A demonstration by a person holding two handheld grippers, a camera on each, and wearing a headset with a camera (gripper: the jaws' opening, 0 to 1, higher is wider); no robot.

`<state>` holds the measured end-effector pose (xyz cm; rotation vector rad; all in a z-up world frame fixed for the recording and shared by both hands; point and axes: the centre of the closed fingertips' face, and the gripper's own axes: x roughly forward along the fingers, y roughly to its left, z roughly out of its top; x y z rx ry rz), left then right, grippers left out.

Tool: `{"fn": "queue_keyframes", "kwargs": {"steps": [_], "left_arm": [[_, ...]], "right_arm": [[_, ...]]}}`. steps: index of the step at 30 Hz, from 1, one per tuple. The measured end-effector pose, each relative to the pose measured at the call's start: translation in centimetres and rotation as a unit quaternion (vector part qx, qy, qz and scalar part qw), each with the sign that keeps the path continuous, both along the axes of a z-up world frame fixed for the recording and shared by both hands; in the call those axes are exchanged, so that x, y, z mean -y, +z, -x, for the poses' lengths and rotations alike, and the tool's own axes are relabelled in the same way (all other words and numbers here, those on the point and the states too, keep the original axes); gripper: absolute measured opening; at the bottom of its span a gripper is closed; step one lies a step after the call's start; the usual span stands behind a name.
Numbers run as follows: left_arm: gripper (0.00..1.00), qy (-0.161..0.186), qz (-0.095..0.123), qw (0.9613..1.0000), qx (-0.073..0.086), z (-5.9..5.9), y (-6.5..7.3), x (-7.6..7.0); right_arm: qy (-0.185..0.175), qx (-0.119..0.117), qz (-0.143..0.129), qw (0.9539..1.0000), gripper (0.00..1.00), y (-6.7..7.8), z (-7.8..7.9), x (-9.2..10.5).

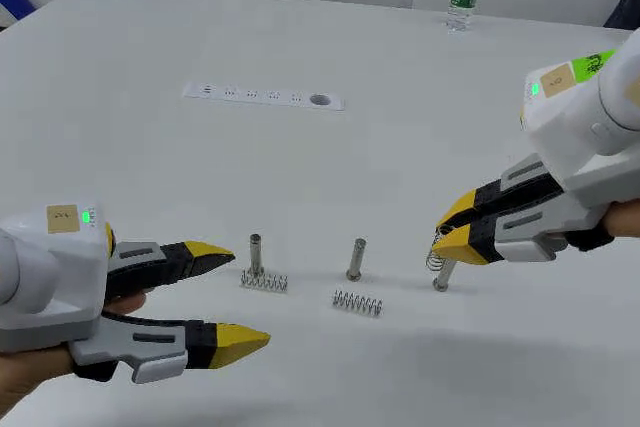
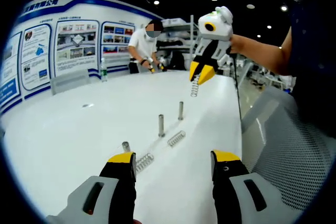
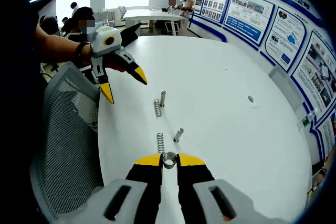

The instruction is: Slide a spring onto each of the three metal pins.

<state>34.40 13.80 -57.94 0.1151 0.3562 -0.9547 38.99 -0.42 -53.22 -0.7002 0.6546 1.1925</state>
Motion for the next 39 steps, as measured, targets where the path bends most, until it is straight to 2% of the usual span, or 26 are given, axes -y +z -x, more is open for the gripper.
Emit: {"fn": "queue_keyframes", "kwargs": {"steps": [6,19,29,39], "left_arm": [[0.63,0.011,0.001,0.9999,-0.003,-0.1,-0.1,-0.5],[0.66,0.021,0.001,0.9998,-0.007,-0.1,-0.1,-1.0],[0.66,0.022,0.0,0.9997,-0.01,0.0,-0.2,-1.1],[0.66,0.022,-0.001,0.9997,-0.01,-0.1,-0.2,-1.0]], "right_arm": [[-0.02,0.001,-0.004,0.9998,0.12,0.0,-1.4,0.8],[-0.059,0.001,0.005,0.9983,0.12,-1.3,-3.8,2.6],[-0.074,-0.008,0.009,0.9972,0.12,-2.6,-4.7,3.2],[-0.088,-0.019,0.0,0.9959,0.12,-3.4,-5.1,3.4]]}}
